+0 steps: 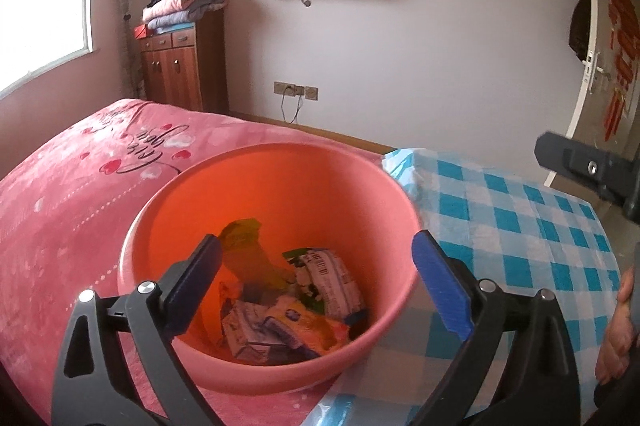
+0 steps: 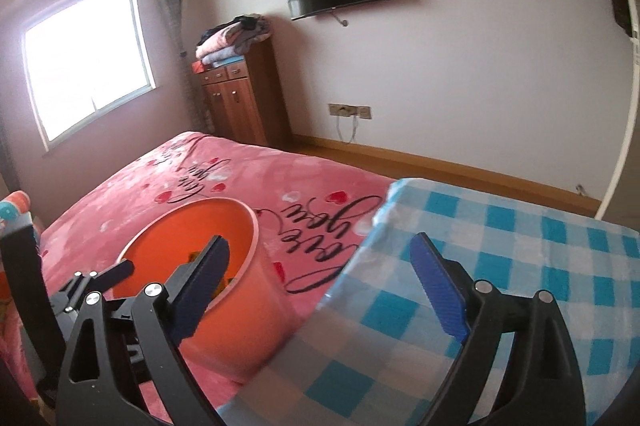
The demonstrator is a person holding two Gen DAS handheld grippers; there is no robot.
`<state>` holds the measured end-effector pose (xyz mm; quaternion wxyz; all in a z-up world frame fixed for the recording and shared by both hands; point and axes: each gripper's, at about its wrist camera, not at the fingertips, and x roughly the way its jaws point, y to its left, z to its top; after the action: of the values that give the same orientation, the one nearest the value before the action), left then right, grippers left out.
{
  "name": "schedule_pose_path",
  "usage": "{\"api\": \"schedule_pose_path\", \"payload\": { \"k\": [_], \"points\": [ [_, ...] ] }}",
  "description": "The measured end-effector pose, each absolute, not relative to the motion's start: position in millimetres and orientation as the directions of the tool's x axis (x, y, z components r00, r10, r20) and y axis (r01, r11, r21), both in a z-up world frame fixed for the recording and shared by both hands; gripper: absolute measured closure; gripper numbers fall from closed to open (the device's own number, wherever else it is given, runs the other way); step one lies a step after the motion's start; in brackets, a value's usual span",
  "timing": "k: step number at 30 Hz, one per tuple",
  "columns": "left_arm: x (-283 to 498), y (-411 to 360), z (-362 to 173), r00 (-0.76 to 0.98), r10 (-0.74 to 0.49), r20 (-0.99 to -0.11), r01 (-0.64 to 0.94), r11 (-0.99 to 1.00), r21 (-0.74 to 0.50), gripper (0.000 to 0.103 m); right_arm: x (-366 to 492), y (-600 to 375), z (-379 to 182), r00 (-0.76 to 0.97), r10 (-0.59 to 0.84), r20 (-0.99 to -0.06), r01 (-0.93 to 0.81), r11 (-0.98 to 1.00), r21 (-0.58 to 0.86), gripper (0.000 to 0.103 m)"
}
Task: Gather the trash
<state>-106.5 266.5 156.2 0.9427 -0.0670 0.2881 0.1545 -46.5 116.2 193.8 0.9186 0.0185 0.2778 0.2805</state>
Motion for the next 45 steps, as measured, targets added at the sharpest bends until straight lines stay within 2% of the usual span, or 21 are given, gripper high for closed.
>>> {"api": "schedule_pose_path", "payload": {
  "k": [17, 29, 45],
  "points": [
    [-102.3, 182.5, 171.6, 0.844, 0.147, -0.517, -0.191, 0.981, -0.033, 0.004, -72.9, 17.9, 182.4, 0.801, 0.35, -0.486, -0.339, 0.934, 0.113, 0.012],
    [-92.9, 118.0, 165.1, 0.848, 0.067, -0.526, -0.089, 0.996, -0.017, 0.004, -92.8, -54.6, 171.0, 0.842, 0.24, -0.483, -0.207, 0.971, 0.122, 0.01],
    [-89.4, 47.7, 145.1, 0.828, -0.062, -0.558, 0.047, 0.998, -0.04, 0.004, -132.4, -124.8, 149.6, 0.874, 0.055, -0.483, -0.035, 0.998, 0.049, 0.009]
  ]
}}
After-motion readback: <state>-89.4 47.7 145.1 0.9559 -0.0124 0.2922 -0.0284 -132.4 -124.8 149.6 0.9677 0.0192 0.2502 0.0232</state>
